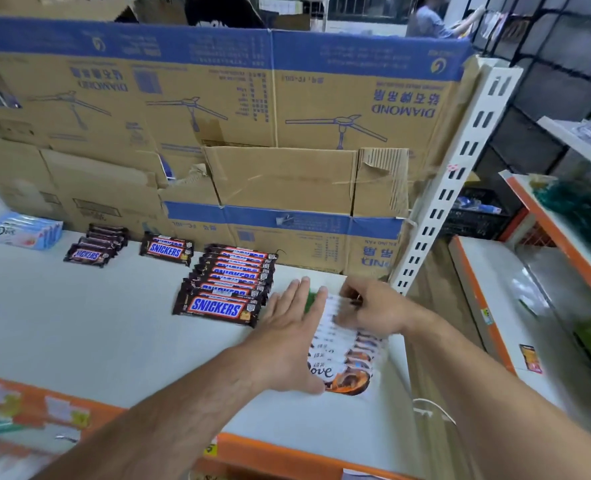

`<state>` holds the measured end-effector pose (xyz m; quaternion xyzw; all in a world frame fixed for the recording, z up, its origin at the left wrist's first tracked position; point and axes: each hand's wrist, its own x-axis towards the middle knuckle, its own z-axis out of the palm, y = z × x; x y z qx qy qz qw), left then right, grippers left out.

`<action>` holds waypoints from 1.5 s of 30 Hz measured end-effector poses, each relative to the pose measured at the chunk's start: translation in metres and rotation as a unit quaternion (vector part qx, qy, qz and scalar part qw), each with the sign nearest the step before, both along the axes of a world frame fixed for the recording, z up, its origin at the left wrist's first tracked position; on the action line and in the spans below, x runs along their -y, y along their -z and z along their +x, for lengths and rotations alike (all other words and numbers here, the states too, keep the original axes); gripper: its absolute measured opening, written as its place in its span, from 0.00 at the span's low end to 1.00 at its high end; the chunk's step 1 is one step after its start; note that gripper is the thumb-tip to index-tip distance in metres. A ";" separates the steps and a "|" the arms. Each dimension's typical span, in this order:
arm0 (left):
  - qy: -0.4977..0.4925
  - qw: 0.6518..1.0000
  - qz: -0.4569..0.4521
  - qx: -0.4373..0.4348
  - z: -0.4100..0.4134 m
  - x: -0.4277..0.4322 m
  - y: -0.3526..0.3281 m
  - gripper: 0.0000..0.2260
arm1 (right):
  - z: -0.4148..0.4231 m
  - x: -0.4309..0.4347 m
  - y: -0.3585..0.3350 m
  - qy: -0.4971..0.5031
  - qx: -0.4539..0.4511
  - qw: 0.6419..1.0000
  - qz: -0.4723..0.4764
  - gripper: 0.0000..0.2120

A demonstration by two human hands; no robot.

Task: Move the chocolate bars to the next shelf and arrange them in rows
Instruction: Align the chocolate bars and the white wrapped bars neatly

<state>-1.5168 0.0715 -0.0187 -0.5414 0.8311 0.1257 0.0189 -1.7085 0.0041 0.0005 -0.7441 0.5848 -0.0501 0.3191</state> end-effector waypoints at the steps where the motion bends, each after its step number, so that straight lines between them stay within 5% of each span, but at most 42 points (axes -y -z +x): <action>1: 0.010 1.000 0.000 0.008 0.000 0.001 0.001 0.62 | 0.001 -0.011 0.002 -0.019 -0.003 1.000 -0.008 0.17; 5: 0.054 0.998 0.020 0.038 0.000 0.008 0.005 0.62 | -0.001 -0.035 0.014 -0.014 0.050 0.998 -0.043 0.15; 9: 0.055 0.998 -0.007 0.041 -0.002 0.015 0.006 0.59 | -0.003 -0.038 0.029 0.119 0.169 0.978 -0.024 0.17; 17: 0.035 0.998 0.050 0.005 -0.003 0.061 -0.004 0.59 | 0.011 -0.039 0.030 0.307 0.443 0.843 0.001 0.23; 21: 0.042 0.996 0.074 -0.013 0.000 0.062 0.003 0.61 | 0.026 -0.043 0.042 0.258 0.404 0.877 -0.027 0.11; 24: 0.045 0.995 0.080 -0.030 0.002 0.065 0.006 0.61 | 0.028 -0.041 0.039 0.249 0.415 0.875 -0.007 0.29; 38: 0.046 0.995 0.075 -0.044 0.003 0.066 0.010 0.60 | 0.019 -0.038 0.038 0.246 0.366 0.897 -0.014 0.31; 42: 0.045 0.997 0.066 -0.025 0.002 0.066 0.011 0.60 | 0.016 -0.047 0.052 0.247 0.278 0.928 -0.005 0.51; 45: 0.047 0.996 0.068 -0.022 0.002 0.067 0.009 0.60 | 0.014 -0.042 0.053 0.257 0.311 0.914 0.033 0.53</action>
